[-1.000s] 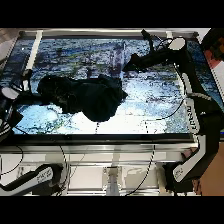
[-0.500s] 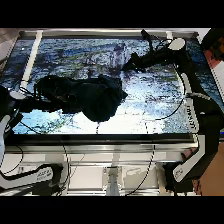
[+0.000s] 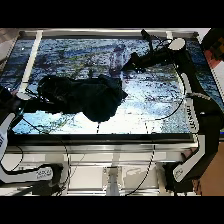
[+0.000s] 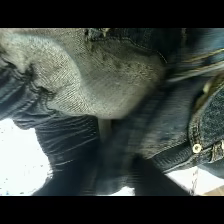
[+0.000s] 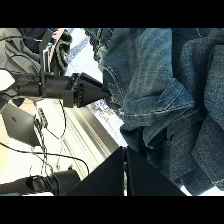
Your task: Fold the clothes and pants, and hang the long-sleeved shirts on hangers.
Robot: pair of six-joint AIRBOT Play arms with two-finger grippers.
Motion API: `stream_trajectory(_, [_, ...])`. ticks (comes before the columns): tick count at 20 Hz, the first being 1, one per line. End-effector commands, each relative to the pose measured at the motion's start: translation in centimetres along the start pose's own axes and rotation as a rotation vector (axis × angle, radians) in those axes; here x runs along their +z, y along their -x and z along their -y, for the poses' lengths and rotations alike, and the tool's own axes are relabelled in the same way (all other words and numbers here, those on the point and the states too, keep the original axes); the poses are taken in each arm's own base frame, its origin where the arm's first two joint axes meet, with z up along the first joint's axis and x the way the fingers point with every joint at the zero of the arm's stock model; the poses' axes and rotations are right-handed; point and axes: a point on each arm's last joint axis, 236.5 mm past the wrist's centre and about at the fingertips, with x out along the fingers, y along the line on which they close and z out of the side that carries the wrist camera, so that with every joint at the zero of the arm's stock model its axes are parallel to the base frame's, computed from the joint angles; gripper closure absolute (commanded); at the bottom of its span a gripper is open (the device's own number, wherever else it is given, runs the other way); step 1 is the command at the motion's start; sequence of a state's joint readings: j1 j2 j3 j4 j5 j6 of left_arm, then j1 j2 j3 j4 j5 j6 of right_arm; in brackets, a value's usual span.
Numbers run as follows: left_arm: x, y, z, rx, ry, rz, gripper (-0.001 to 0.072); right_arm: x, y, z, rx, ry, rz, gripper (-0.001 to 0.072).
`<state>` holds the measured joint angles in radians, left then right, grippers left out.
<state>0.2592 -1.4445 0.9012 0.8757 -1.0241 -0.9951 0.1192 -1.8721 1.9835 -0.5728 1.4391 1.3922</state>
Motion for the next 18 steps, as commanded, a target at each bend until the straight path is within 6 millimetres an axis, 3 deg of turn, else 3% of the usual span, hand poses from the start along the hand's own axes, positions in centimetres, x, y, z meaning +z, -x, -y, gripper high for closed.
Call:
stream_trajectory(1, [-1.8,-0.9,0.6,-0.045,0.014,-0.082,0.0691,0.0,-0.1,0.1,-0.005,0.0,0.0,0.0696])
stream_trajectory(5, [-2.4,0.6,2.5,-0.093,-0.01,-0.1,0.0689,0.0,0.0,2.1,-0.088,0.011,0.001,0.0696])
stream_trajectory(9, [-0.3,7.1,3.8,0.025,-0.144,0.072,0.0689,-0.2,-0.1,4.5,-0.17,0.011,-0.014,0.0696])
stream_trajectory(10, [-0.2,9.1,3.0,0.11,-0.16,0.112,0.069,-0.4,-0.3,5.4,-0.186,0.001,-0.024,0.0696])
stream_trajectory(14, [-1.7,17.9,-3.8,0.58,-0.116,0.183,0.0689,-2.5,-1.6,9.5,-0.254,-0.124,-0.086,0.0696])
stream_trajectory(16, [-2.2,19.5,-4.6,0.656,-0.128,0.185,0.0688,-4.1,-2.3,10.4,-0.254,-0.181,-0.126,0.0694])
stream_trajectory(17, [-2.2,19.5,-4.6,0.656,-0.128,0.184,0.0688,-4.9,-2.5,10.7,-0.254,-0.214,-0.145,0.0661])
stream_trajectory(18, [-2.3,19.4,-4.7,0.655,-0.126,0.179,0.0688,-5.5,-2.8,11.0,-0.253,-0.257,-0.157,0.0578])
